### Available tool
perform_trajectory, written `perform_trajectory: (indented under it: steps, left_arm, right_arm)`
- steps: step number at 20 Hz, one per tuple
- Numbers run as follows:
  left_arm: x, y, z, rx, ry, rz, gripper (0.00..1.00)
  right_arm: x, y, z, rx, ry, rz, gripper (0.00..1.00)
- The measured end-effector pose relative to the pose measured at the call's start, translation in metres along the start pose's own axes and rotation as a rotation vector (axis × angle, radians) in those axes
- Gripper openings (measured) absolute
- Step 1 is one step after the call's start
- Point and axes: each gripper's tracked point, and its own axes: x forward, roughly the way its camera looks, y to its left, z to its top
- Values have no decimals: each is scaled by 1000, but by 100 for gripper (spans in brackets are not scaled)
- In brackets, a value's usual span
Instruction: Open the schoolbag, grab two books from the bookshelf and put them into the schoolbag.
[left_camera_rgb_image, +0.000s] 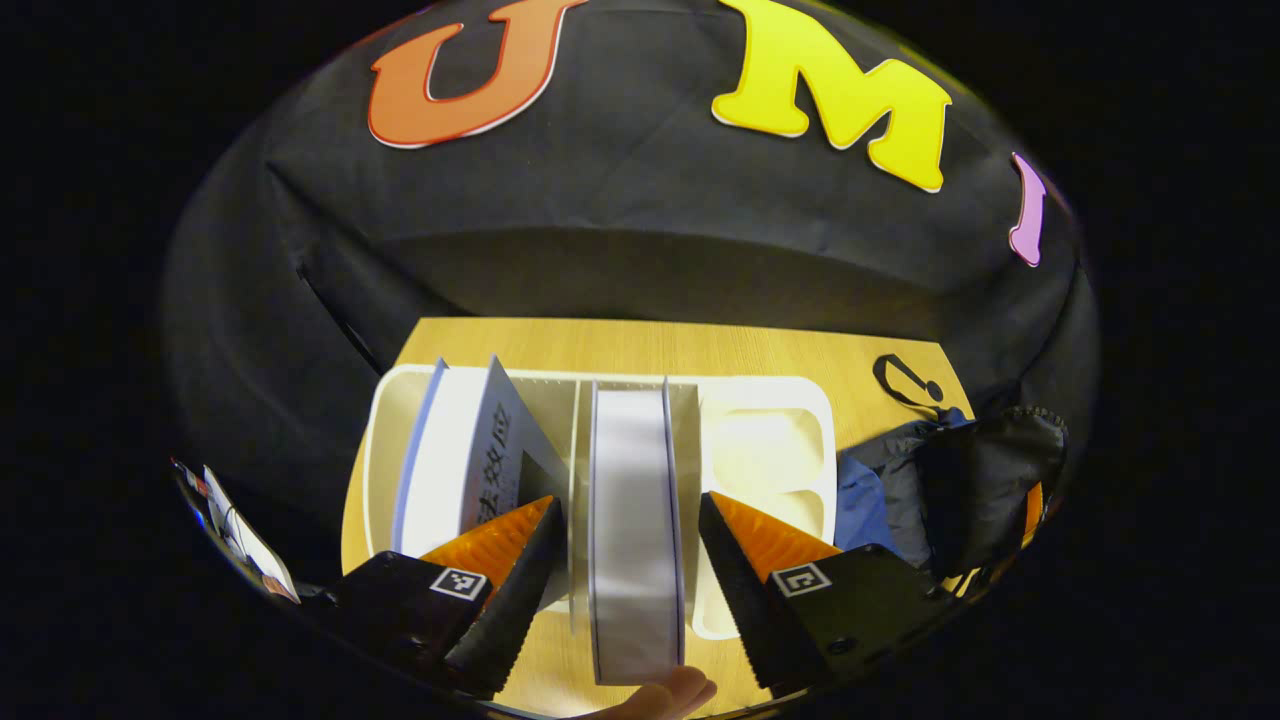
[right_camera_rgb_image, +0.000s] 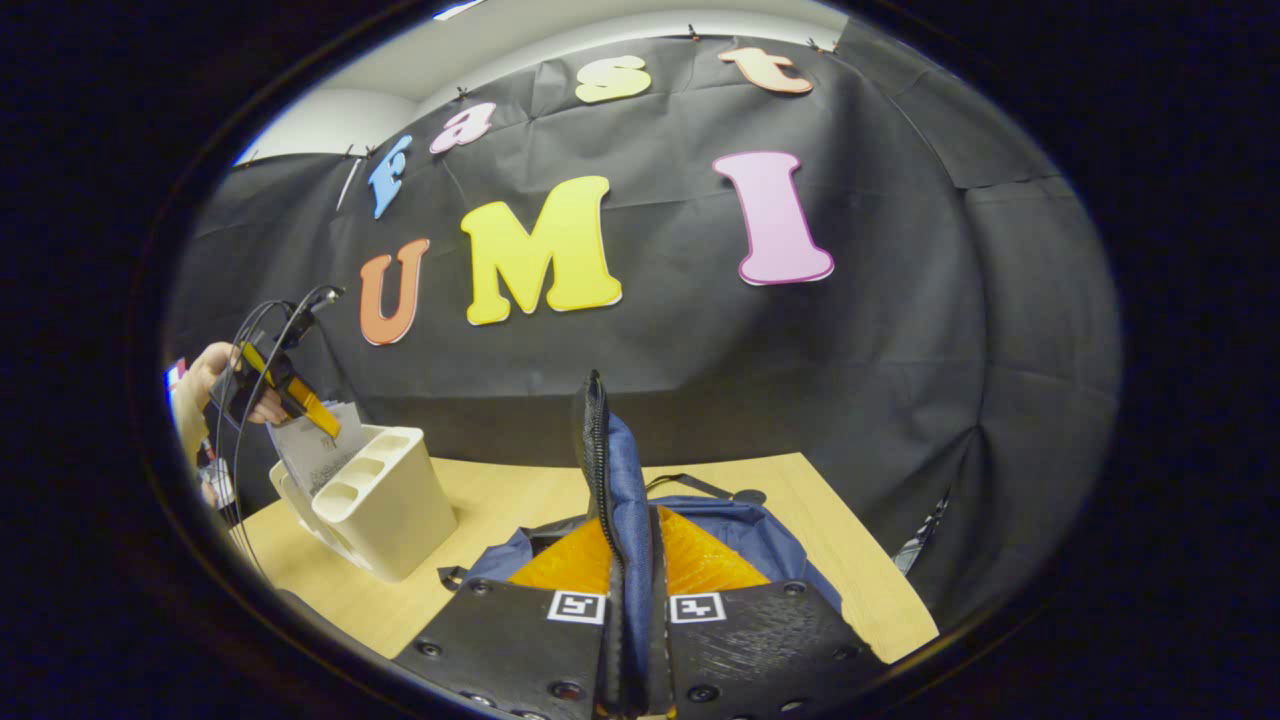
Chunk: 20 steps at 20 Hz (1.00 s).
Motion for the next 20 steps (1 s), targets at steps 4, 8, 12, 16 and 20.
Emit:
perform_trajectory:
  steps: [4, 8, 12, 16, 20]
  left_arm:
    - [5, -5, -8, 71, 101, 1, 69]
    - [3, -7, -15, 172, 215, 57, 51]
    - [1, -14, -18, 186, 242, 105, 48]
    - [-10, -14, -23, 121, 213, 128, 45]
    - [-33, -14, -30, 85, 173, 126, 44]
  right_arm:
    - [5, 4, -8, -27, 26, 0, 9]
    - [2, 15, -8, -90, 10, 5, 9]
    - [0, 18, -11, -92, 13, 16, 9]
    - [2, 21, -15, -70, 27, 40, 9]
    - [2, 22, -16, -59, 37, 57, 9]
